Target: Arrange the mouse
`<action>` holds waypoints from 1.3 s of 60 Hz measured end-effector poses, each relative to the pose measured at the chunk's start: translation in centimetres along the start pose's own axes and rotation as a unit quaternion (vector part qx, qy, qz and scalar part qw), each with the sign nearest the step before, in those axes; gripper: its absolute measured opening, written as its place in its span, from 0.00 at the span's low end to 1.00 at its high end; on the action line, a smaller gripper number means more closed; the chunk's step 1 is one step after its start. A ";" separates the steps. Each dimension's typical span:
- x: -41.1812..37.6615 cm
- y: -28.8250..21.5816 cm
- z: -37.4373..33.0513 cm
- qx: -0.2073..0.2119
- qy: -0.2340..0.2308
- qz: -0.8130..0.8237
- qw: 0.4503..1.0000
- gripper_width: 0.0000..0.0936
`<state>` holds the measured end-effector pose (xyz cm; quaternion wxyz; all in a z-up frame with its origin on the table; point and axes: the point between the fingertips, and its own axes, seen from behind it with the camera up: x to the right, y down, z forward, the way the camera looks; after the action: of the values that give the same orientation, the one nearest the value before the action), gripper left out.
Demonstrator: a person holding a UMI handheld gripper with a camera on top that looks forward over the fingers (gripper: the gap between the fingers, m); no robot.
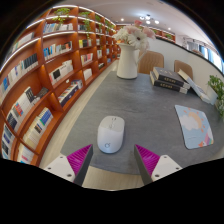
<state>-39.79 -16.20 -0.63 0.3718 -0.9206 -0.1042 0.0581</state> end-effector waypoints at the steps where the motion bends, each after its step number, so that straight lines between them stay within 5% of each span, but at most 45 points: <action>1: 0.1 -0.4 0.1 0.002 0.000 -0.001 1.000 0.89; 8: -0.9 -2.1 3.1 -0.003 0.004 0.000 1.000 0.86; 17: -0.4 -3.4 5.0 -0.012 0.021 0.003 1.000 0.61; 30: 0.0 -3.4 5.1 -0.019 0.023 0.029 0.999 0.41; 43: 0.2 -4.6 3.9 -0.039 -0.005 0.005 0.999 0.40; 57: 7.8 -21.4 -6.6 0.112 0.003 -0.004 0.994 0.40; 66: 17.7 -29.4 -13.1 0.190 0.048 -0.007 0.981 0.40; 78: 30.2 -30.0 -14.4 0.195 0.087 0.005 0.977 0.40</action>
<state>-12.27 2.30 29.71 0.5511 -0.8328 -0.0535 -0.0007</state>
